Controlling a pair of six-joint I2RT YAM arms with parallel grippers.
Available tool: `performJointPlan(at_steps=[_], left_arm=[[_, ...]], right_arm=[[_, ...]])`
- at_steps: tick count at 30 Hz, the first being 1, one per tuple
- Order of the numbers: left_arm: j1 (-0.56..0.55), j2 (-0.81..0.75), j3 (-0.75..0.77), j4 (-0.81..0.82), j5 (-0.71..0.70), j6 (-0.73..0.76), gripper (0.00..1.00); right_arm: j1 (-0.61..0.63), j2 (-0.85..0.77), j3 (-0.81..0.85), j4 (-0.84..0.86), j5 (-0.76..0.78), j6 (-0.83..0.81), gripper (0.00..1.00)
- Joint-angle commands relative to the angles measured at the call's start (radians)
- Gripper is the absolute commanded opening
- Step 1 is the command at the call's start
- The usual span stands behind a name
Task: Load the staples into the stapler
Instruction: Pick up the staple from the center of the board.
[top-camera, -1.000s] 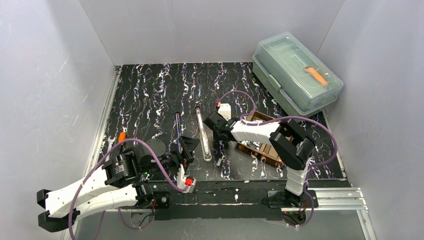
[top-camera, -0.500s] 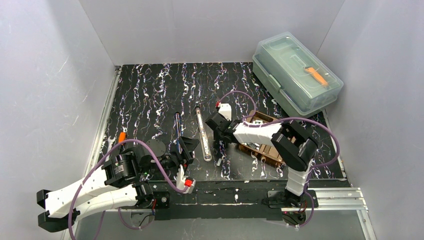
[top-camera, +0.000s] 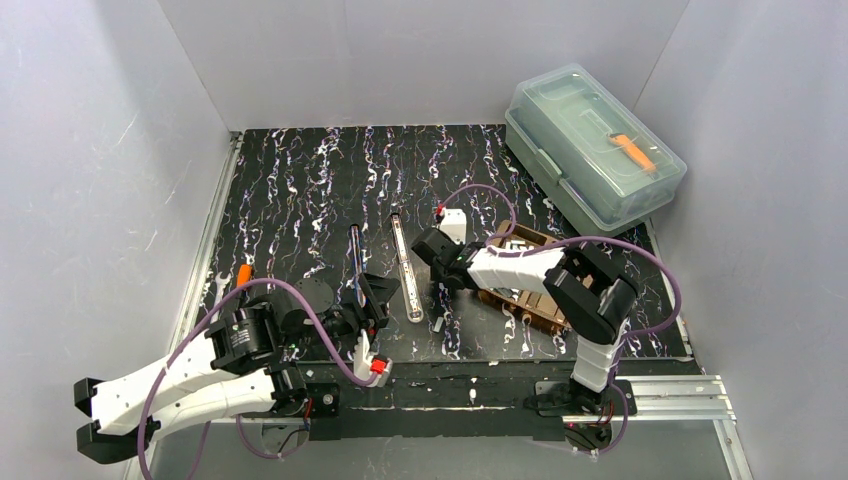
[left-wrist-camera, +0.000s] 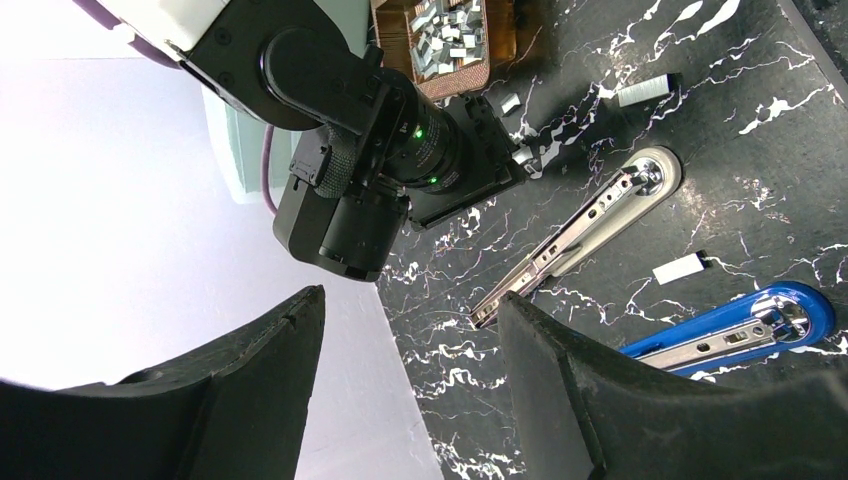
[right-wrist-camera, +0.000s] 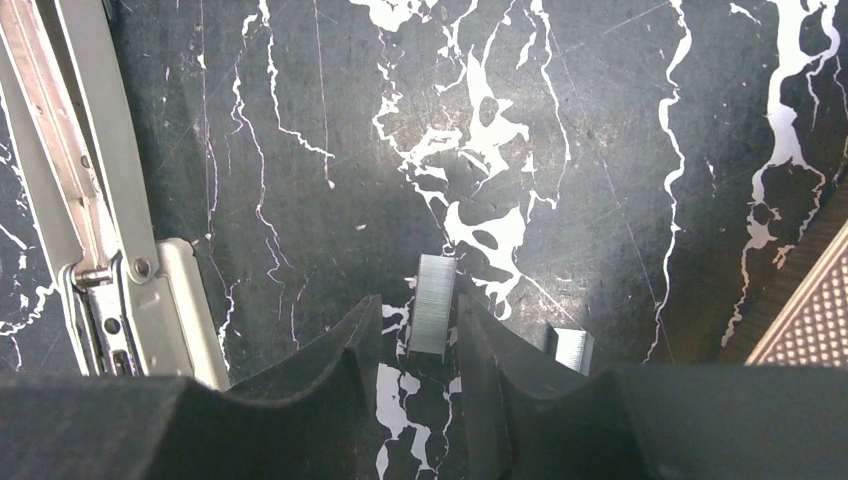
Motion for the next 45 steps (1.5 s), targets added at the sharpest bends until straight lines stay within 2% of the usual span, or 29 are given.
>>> performJointPlan(at_steps=[1,12,16,20,24,29,33,37,42,45], left_arm=[[-0.005,0.006,0.02,-0.011,0.016,0.007,0.62],[-0.005,0.001,0.02,-0.017,0.018,0.009,0.62],[-0.005,0.001,0.019,-0.018,0.018,0.012,0.62],[-0.005,0.001,0.012,-0.019,0.014,0.01,0.62],[-0.005,0.004,-0.007,-0.008,0.017,0.005,0.62],[-0.005,0.017,-0.03,0.031,0.009,0.013,0.62],[-0.005,0.036,-0.039,0.082,-0.007,-0.002,0.62],[-0.005,0.043,-0.07,0.154,-0.034,0.017,0.63],[-0.005,0.051,-0.104,0.273,-0.057,0.053,0.63],[-0.003,0.055,-0.129,0.392,-0.057,0.088,0.63]], right_arm=[[0.028,0.006,-0.039,-0.133,0.007,0.056,0.42],[0.053,0.007,-0.049,-0.15,0.027,0.09,0.37],[0.053,0.001,-0.041,-0.147,0.038,0.085,0.29],[0.053,-0.032,-0.027,-0.163,0.042,0.078,0.18],[0.049,-0.129,-0.013,-0.17,-0.003,0.047,0.14],[0.004,-0.293,-0.008,-0.132,-0.222,0.009,0.13],[-0.063,-0.43,-0.04,-0.044,-0.507,0.017,0.13],[-0.139,-0.55,-0.073,0.013,-0.756,0.063,0.13],[-0.181,-0.622,-0.105,0.082,-0.967,0.132,0.12],[-0.21,-0.649,-0.151,0.193,-1.091,0.229,0.12]])
